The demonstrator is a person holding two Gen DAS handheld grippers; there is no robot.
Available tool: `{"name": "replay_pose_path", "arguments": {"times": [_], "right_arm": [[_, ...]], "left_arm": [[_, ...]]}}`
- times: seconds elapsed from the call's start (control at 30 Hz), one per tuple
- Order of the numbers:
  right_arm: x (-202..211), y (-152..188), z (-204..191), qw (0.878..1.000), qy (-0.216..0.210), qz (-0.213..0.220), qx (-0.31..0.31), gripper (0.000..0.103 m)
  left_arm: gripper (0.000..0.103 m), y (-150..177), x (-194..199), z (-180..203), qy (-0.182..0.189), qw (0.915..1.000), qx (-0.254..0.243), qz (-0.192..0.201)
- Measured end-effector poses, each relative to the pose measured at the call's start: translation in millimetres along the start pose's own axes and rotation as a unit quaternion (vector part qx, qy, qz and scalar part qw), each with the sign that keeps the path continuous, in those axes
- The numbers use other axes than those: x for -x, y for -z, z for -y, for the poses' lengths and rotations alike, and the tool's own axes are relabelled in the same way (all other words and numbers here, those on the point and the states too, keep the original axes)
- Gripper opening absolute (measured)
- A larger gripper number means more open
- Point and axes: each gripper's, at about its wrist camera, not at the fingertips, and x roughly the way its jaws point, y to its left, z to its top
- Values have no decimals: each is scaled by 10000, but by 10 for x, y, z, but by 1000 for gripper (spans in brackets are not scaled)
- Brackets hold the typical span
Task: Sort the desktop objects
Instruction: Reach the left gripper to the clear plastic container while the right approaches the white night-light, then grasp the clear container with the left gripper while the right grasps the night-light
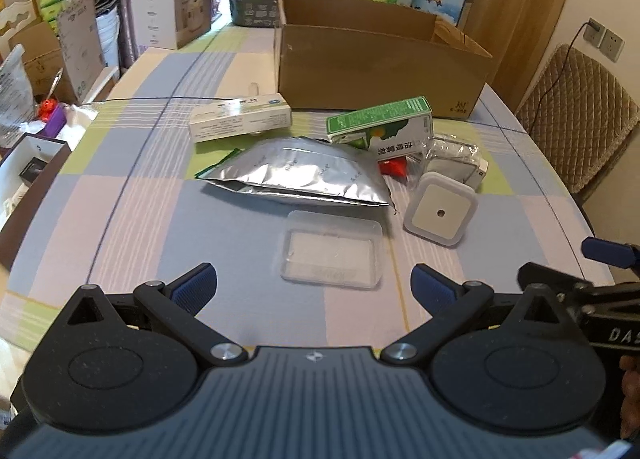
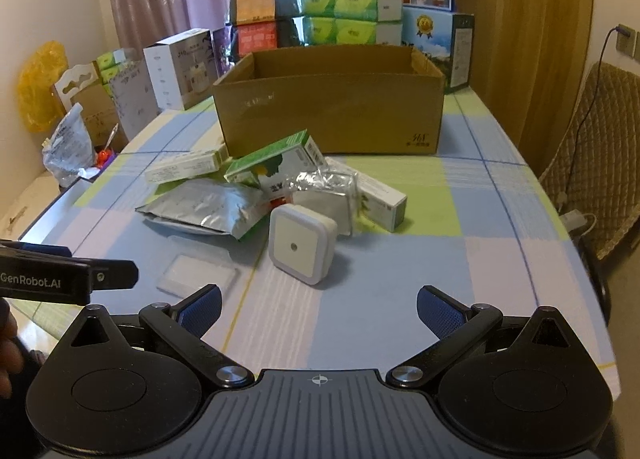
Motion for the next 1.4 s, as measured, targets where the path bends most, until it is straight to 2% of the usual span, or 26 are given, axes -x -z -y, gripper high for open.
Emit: {"name": "replay_pose_path", "arguments": {"times": [0.3, 0.43, 0.53, 0.7, 0.8, 0.97, 1.33, 1.4], "right_arm": [[-457, -13, 115, 9998, 160, -19, 99, 101], [-629, -15, 250, 9999, 84, -111, -24, 99], [-707, -14, 273, 9998, 35, -176, -83, 99], [-809, 11, 298, 9995, 43, -279, -150, 99], [-868, 15, 291, 9994, 61, -296, -153, 99], [-945, -2, 195, 9995, -8, -289, -133, 98], [-1213, -117, -13, 9996, -97, -270, -79, 80], [-1282, -146, -38, 9996, -123, -243, -108, 72]], "left_arm": [[102, 11, -471, -50, -4, 9994, -166, -300], [101, 22, -683, -51, 50, 9993, -197, -329], [100, -3, -842, -53, 280, 9989, -127, -357], [90, -43, -986, 25, 404, 9976, -511, -223], [90, -46, -1012, 25, 320, 9970, -688, -166], [89, -64, -945, -92, 266, 9975, -658, -26], [90, 3, -935, -348, 286, 9988, -383, 68], [90, 11, -936, -350, 295, 9988, -389, 101]]}}
